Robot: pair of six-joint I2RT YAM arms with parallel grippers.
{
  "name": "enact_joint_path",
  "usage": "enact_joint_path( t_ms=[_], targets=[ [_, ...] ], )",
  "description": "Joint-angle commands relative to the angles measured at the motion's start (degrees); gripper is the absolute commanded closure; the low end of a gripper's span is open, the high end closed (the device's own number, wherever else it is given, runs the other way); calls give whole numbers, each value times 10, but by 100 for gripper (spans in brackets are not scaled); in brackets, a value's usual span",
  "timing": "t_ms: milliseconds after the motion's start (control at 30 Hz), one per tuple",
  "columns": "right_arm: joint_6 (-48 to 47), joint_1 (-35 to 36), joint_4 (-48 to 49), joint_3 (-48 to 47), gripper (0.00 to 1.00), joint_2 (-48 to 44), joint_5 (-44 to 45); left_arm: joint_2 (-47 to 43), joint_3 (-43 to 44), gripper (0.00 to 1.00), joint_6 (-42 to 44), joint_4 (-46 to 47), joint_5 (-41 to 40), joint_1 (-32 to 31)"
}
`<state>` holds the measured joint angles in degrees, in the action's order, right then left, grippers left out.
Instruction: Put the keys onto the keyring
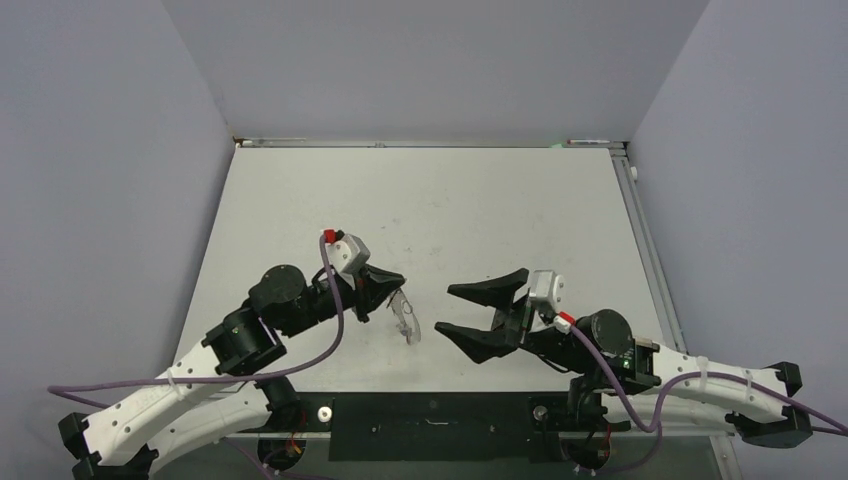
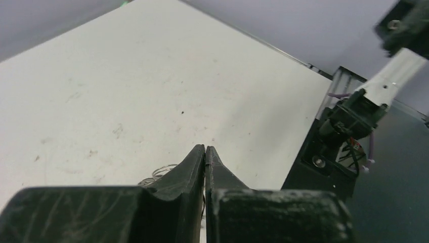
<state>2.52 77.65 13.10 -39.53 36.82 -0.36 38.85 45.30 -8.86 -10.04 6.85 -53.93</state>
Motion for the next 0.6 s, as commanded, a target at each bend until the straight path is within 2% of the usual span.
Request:
enact_joint_path(
  t_ms=[0, 233, 367, 433, 567],
  targets=[
    [25, 0, 18, 27, 44, -8, 30, 22, 32, 100, -81, 18, -134, 1],
    [31, 11, 147, 113, 47, 38, 92, 62, 45, 100, -142, 34, -190, 0],
    [-35, 33, 211, 141, 49, 78, 160, 71, 57, 100, -176, 24, -217, 1],
    [-71, 37, 228, 145, 56, 97, 162, 74, 63, 100, -187, 17, -216, 1],
    [-105, 38, 253, 153, 58, 119, 153, 70, 63, 100, -208, 20, -205, 0]
  ],
)
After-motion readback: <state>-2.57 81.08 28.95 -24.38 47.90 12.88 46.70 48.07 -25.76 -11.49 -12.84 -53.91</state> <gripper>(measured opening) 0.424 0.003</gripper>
